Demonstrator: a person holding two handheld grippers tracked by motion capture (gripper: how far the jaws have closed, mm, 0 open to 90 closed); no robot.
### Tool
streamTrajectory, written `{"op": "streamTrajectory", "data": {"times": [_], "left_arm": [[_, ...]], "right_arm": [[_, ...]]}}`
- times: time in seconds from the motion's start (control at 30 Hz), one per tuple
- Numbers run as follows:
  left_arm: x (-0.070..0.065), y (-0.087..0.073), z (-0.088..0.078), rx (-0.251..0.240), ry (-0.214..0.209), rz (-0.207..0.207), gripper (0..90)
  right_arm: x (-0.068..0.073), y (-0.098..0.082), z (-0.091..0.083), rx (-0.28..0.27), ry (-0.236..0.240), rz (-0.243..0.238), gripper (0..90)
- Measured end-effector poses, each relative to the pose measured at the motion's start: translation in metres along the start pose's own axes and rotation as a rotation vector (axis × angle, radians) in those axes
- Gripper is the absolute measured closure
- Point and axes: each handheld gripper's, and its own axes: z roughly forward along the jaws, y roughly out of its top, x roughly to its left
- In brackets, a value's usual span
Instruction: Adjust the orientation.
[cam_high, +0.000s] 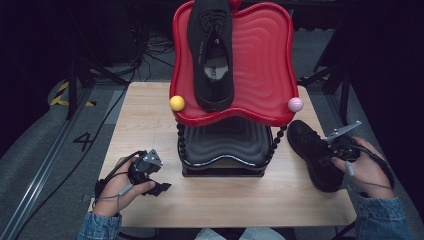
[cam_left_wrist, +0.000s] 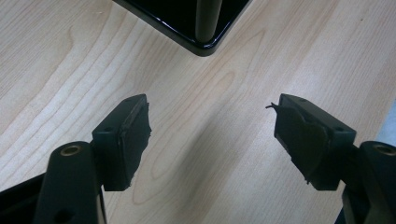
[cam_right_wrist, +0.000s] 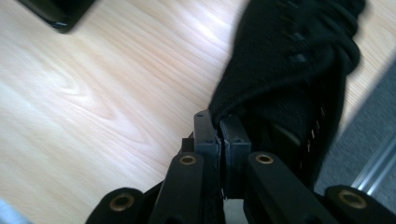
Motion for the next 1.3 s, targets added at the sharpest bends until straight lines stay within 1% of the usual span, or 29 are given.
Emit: {"op": "streamTrajectory", "data": {"times": [0.07, 0.1, 0.17, 0.2, 0.23, 0.3, 0.33, 0.4, 0.47, 0.5, 0.53, 0.57, 0.6, 0.67, 0.73, 0.77, 0.83, 0.9, 0.93, 1.0, 1.07, 1.13, 1.2, 1.3], "left_arm": [[0.000, 0.000, 0.000, -0.004, 0.002, 0.003, 27.4], [0.000, 0.000, 0.000, -0.004, 0.001, 0.003, 27.4], [0.001, 0.000, 0.000, -0.007, -0.002, 0.001, 27.4], [0.001, 0.000, 0.000, -0.007, -0.005, 0.000, 27.4], [0.001, 0.000, 0.000, -0.005, 0.000, 0.003, 27.4], [0.001, 0.000, 0.001, -0.005, 0.000, 0.004, 27.4], [0.001, 0.000, 0.001, -0.005, -0.001, 0.004, 27.4], [0.001, 0.000, 0.002, -0.008, -0.009, -0.003, 27.4], [0.002, 0.001, 0.002, -0.001, -0.005, 0.003, 27.4], [0.002, 0.002, 0.003, -0.007, -0.007, 0.007, 27.4], [0.001, 0.002, 0.003, -0.001, -0.010, 0.001, 27.4], [0.002, 0.003, 0.003, -0.004, -0.008, 0.006, 27.4], [0.002, 0.003, 0.003, 0.001, -0.012, 0.004, 27.4], [0.001, 0.004, 0.005, -0.005, -0.014, 0.006, 27.4], [0.001, 0.004, 0.004, -0.004, -0.017, 0.006, 27.4], [0.001, 0.005, 0.004, -0.005, -0.017, 0.007, 27.4], [0.001, 0.004, 0.004, -0.008, -0.019, 0.003, 27.4], [0.002, 0.004, 0.003, -0.010, -0.017, 0.000, 27.0], [0.002, 0.004, 0.002, -0.005, -0.013, 0.002, 26.9], [0.003, 0.003, 0.002, -0.013, -0.009, -0.002, 26.9], [0.003, 0.003, 0.001, -0.019, -0.011, -0.007, 26.8], [0.003, 0.003, 0.000, -0.019, -0.015, -0.007, 26.6], [0.004, 0.003, -0.001, -0.017, -0.008, -0.007, 26.6], [0.004, 0.002, -0.001, -0.023, -0.009, -0.008, 26.6]], "right_arm": [[0.012, 0.007, 0.004, 0.001, 0.019, -0.017, 87.3], [0.016, 0.009, 0.005, -0.001, 0.032, -0.016, 87.0], [0.027, 0.014, 0.007, 0.009, 0.056, -0.040, 86.1], [0.031, 0.016, 0.008, 0.013, 0.061, -0.048, 85.9], [0.034, 0.017, 0.008, 0.014, 0.069, -0.052, 85.5], [0.038, 0.018, 0.008, 0.019, 0.075, -0.058, 82.7], [0.039, 0.017, 0.008, 0.034, 0.086, -0.057, 79.5], [0.040, 0.015, 0.006, 0.028, 0.075, -0.061, 74.7], [0.040, 0.011, 0.000, 0.007, 0.080, -0.065, 67.2], [0.040, 0.009, -0.002, 0.003, 0.079, -0.072, 65.1], [0.041, 0.007, -0.004, 0.005, 0.081, -0.081, 63.6], [0.041, 0.006, -0.006, 0.007, 0.079, -0.090, 62.4], [0.042, 0.004, -0.007, 0.024, 0.084, -0.098, 61.3], [0.042, 0.002, -0.005, 0.050, 0.083, -0.114, 61.0], [0.042, 0.001, 0.000, 0.082, 0.098, -0.131, 61.4], [0.043, 0.001, 0.005, 0.111, 0.104, -0.142, 61.6], [0.045, 0.000, 0.012, 0.144, 0.127, -0.158, 62.2], [0.046, 0.001, 0.018, 0.171, 0.135, -0.172, 62.7], [0.046, 0.002, 0.021, 0.177, 0.140, -0.176, 62.9], [0.048, 0.003, 0.027, 0.204, 0.148, -0.184, 62.8], [0.048, 0.003, 0.030, 0.216, 0.146, -0.181, 63.1], [0.049, 0.004, 0.032, 0.219, 0.151, -0.183, 64.8], [0.050, 0.005, 0.034, 0.228, 0.156, -0.189, 67.6], [0.054, 0.007, 0.037, 0.258, 0.171, -0.209, 70.9]]}}
